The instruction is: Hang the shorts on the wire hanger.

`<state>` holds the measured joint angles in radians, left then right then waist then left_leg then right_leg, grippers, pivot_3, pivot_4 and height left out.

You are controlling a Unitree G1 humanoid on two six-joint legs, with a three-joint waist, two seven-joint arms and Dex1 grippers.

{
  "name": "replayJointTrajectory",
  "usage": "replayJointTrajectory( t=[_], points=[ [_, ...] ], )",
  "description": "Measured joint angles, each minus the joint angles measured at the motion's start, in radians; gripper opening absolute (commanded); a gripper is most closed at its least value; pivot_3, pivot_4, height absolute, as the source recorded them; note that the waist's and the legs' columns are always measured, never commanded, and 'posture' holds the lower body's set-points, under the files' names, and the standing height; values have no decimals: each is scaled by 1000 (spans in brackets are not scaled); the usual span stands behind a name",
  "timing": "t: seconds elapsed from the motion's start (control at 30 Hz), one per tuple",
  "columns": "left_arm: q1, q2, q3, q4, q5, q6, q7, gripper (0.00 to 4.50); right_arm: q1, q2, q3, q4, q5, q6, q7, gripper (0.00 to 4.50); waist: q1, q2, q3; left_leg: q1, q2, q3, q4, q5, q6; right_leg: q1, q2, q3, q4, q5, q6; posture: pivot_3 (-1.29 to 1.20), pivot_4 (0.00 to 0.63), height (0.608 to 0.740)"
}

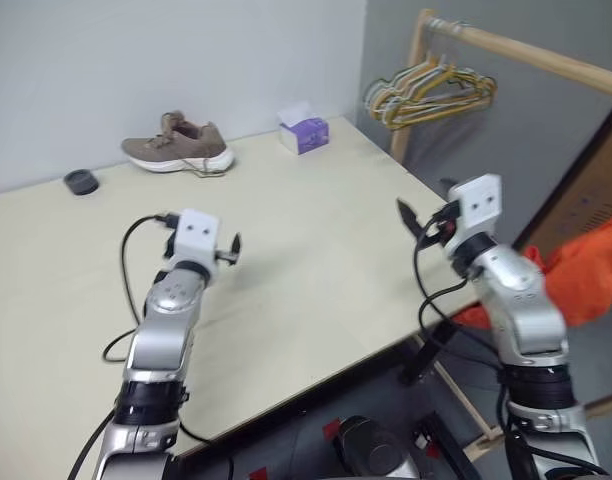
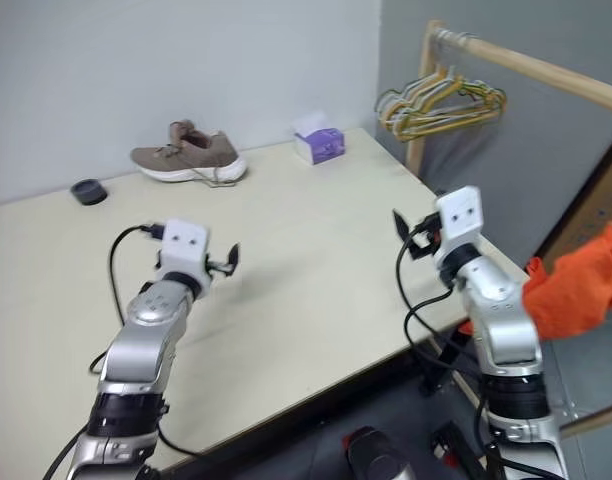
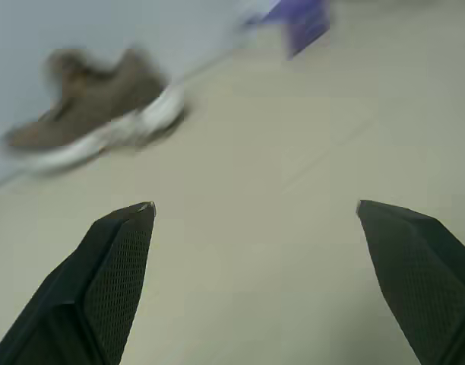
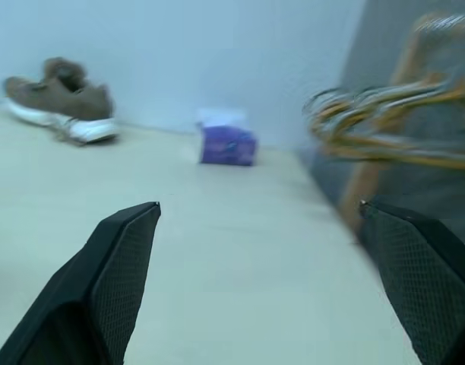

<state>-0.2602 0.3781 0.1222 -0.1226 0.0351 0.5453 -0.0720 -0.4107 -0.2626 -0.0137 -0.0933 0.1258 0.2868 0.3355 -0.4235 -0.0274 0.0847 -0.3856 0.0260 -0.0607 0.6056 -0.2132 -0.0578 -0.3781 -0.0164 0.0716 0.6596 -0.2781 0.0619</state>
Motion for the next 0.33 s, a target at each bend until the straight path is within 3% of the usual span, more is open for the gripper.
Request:
replayJointTrajectory(
  t=[0.23,0.33],
  points=[
    [87,-40,83,-7,-53,-9,-6,4500,-22,93,53,294,16,-212,84,4461,157,0,0,-5,-1,-2,4,0,0,-3,-1,-2,2,1,0,-140,0,740],
    [86,-44,91,-7,-73,-16,-13,4500,-64,97,37,369,18,-261,101,4461,194,-1,-1,-4,-2,-2,5,0,-1,-3,-1,-2,3,1,-1,-124,5,740]
  ],
)
